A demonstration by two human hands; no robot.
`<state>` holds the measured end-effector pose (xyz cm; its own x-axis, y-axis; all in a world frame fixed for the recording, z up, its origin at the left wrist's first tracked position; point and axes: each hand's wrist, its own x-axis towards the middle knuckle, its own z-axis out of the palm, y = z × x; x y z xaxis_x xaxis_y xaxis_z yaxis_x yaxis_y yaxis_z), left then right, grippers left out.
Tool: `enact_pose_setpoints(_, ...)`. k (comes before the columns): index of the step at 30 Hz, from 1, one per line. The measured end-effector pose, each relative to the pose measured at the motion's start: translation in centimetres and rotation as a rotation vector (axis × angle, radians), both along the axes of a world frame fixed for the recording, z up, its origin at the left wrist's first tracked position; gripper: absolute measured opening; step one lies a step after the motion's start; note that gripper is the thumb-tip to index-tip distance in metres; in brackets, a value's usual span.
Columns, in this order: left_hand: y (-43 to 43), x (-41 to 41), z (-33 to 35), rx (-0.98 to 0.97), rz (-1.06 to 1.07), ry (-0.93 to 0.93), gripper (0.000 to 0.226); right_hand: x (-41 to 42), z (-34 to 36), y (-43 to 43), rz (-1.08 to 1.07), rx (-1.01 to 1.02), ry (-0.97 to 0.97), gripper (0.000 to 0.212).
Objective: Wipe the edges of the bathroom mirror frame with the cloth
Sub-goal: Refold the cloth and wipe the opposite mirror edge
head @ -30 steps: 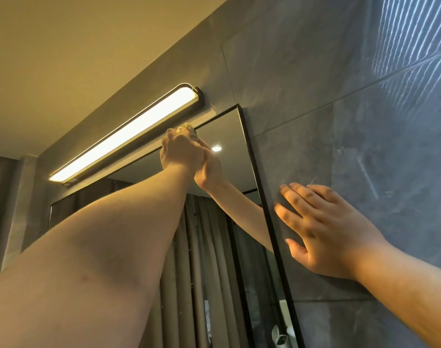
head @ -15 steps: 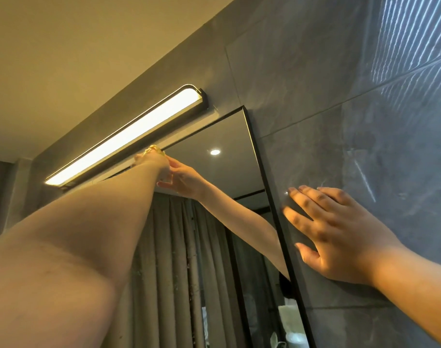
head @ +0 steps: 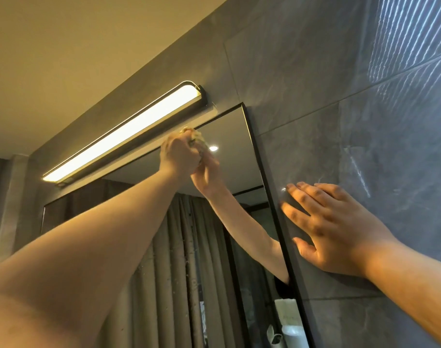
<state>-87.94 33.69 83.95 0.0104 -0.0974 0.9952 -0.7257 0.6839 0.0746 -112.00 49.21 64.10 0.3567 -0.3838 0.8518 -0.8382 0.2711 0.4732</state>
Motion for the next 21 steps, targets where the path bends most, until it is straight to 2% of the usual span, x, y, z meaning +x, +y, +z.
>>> enact_pose_setpoints(2,1.7,-2.3,-1.1,-0.090,-0.016,-0.090,0.027,-0.5,0.6,-0.4,-0.055,0.081,-0.006,0.067)
enact_pose_setpoints(4,3.3,-4.3,-2.8,-0.156,-0.003,-0.159,0.032,-0.3,0.1,-0.2,-0.056,0.059,-0.013,0.066)
enact_pose_setpoints(7,4.1,-6.0,-4.6,-0.246,0.087,-0.128,0.038,-0.2,0.2,-0.5,-0.064,0.045,0.000,0.066)
enact_pose_setpoints(14,2.7,-4.9,-5.2,-0.283,-0.010,-0.155,0.023,-0.6,-0.1,-0.8,-0.014,0.001,0.028,0.065)
enact_pose_setpoints(18,2.1,-2.3,-5.2,-0.205,0.007,-0.036,0.020,-0.7,0.1,-0.8,-0.014,-0.012,0.042,0.066)
enact_pose_setpoints(21,1.5,0.0,-5.6,-0.175,0.027,-0.031,0.017,-0.7,0.2,-0.8,-0.025,-0.037,0.049,0.067)
